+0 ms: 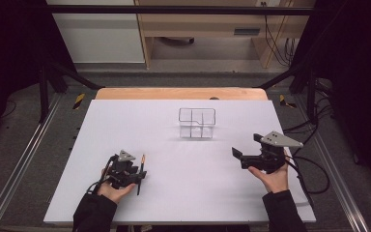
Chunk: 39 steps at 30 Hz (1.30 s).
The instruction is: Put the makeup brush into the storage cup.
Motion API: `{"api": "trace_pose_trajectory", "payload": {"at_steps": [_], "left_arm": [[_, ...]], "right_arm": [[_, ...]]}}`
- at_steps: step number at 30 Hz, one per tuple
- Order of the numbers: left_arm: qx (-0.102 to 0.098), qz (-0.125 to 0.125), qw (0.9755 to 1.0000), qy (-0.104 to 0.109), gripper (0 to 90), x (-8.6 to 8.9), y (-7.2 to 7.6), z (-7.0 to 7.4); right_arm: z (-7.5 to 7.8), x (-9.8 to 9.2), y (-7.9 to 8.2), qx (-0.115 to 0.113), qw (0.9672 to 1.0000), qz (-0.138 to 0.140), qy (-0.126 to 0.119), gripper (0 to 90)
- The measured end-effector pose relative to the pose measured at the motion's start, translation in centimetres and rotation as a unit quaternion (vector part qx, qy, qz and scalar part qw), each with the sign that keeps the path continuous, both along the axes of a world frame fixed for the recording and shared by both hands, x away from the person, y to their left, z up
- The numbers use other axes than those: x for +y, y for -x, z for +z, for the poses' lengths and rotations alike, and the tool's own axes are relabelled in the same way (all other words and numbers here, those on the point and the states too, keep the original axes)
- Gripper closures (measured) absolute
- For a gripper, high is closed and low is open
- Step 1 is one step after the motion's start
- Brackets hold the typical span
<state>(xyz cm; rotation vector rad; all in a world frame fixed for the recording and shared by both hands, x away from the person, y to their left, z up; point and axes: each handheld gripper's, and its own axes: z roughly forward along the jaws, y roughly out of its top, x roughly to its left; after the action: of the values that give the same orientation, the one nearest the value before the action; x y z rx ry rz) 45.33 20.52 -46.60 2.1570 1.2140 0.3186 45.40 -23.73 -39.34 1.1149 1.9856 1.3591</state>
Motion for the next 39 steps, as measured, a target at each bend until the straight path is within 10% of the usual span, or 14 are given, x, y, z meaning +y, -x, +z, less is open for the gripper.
{"api": "trace_pose_trajectory", "payload": {"at_steps": [21,39], "left_arm": [[0.012,-0.006,0.9997,-0.020,82.1,-0.1,0.1,0.2],[-0.001,-0.027,0.9990,-0.035,66.7,0.3,-0.1,1.7]], "right_arm": [[0.0,0.0,0.0,0.001,1.0000,-0.001,0.000,4.2],[-0.1,0.1,-0.1,0.005,1.0000,0.002,-0.001,4.6]]}}
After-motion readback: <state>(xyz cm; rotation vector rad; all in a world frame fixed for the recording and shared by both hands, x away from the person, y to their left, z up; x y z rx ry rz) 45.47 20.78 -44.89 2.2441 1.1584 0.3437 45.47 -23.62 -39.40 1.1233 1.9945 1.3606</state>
